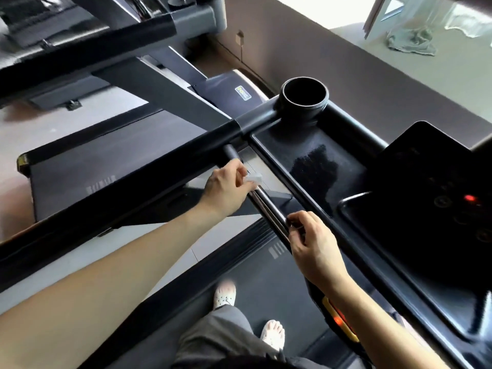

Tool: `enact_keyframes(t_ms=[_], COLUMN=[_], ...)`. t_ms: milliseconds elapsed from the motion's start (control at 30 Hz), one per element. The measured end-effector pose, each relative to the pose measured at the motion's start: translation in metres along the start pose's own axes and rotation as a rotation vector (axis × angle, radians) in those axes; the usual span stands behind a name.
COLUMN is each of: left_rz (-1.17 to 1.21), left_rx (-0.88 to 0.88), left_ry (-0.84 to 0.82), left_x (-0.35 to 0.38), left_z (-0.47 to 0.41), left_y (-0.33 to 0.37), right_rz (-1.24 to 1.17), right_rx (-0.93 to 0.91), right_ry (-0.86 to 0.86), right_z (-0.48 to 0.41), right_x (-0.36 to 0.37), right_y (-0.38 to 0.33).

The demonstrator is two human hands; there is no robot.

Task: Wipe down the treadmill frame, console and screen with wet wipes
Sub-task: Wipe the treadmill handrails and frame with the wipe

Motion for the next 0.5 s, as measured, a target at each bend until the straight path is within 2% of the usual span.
enact_keyframes(t_ms=[100,200,400,500], left_rz=[-0.158,-0.337,-0.335,-0.479], left_rx=[0.313,0.531,0.561,0.635], left_ry=[-0.081,-0.236,-0.750,-0.816], left_x=[0.002,0.013,0.055,0.049], left_z=[-0.006,-0.021,-0.013,-0.028], left_y=[0.013,0.021,0.034,0.039], right_rz=[0.018,0.033,0.055,0.069], right_rx=[0.009,0.024,0.049,0.094], right_ry=[-0.005,-0.007,-0.005,0.008], right_z=[0.000,0.001,0.003,0.003], right_x=[0.000,-0.001,-0.001,-0.001], right_y=[0.000,0.000,-0.003,0.001])
Point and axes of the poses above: each hand's wrist, its own z-axis away from the middle knuckle, its own x-axis out of the palm, y = z × x, the point moved 6 cm from there along -z, towards the middle knuckle, and after that the axes turned 11 degrees about z, right-handed, at the moved point
